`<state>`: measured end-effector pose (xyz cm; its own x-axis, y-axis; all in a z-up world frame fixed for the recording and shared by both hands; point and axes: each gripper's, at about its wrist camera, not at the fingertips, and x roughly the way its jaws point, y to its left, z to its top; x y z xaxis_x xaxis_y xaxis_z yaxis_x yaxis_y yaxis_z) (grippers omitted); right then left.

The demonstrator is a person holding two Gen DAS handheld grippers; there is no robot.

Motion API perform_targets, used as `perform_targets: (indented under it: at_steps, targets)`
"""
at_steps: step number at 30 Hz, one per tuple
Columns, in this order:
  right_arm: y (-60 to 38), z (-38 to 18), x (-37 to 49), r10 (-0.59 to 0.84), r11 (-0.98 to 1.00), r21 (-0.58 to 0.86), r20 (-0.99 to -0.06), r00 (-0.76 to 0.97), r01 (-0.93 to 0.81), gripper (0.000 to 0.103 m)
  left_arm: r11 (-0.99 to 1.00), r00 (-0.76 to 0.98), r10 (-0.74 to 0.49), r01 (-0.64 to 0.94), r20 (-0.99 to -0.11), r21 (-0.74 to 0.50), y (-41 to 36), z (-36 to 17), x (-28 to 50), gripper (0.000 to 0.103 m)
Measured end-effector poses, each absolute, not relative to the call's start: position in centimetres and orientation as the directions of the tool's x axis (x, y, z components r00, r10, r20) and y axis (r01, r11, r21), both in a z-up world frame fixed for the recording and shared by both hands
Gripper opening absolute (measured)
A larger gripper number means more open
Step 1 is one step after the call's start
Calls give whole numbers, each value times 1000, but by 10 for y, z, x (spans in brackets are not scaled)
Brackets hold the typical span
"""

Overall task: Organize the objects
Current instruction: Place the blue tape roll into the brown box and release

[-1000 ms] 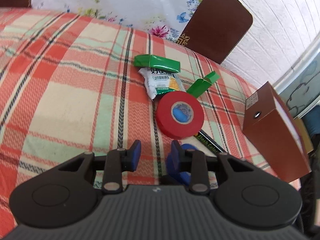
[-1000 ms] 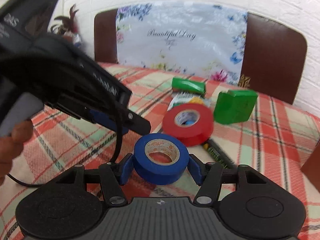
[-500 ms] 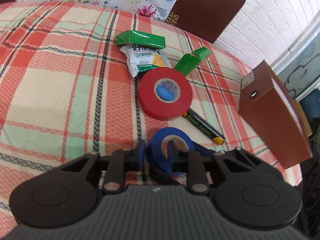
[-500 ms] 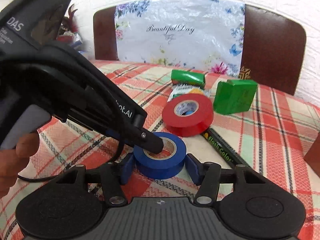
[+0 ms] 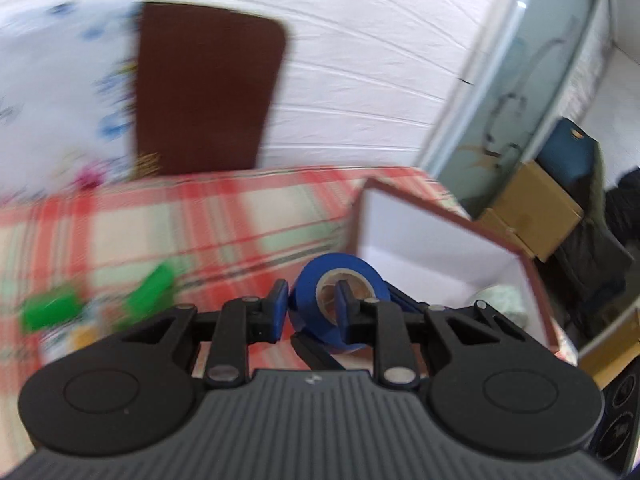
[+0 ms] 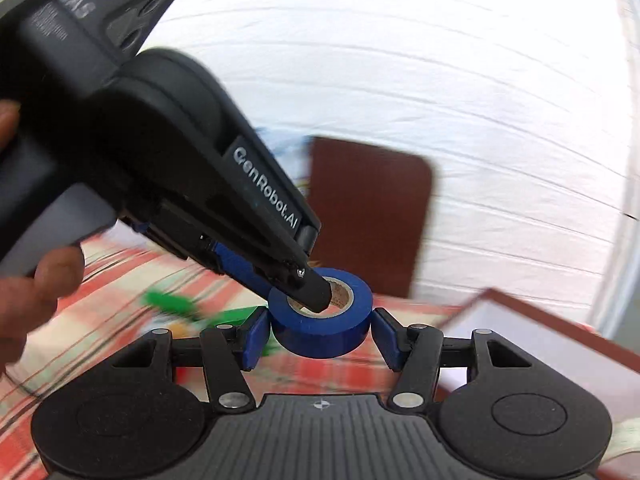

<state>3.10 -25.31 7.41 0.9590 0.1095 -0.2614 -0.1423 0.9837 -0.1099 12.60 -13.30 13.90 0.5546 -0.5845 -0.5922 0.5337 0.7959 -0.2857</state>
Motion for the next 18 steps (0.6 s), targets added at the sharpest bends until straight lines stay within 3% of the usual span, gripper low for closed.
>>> perform_targets:
  at_steps: [12, 15, 18]
  targets:
    - [-360, 55, 54, -122, 992, -50, -314, 942, 112, 54, 735, 467, -625, 623, -625, -269, -251, 110, 150, 30]
    - [-365, 49, 58, -229, 972, -114, -292, 929, 203, 65, 733, 470, -622, 630, -626, -256, -260, 108, 147, 30]
    - [-367, 48, 48, -223, 975, -81, -278, 934, 208, 64, 727, 481, -627, 644, -613, -238, -253, 111, 137, 30]
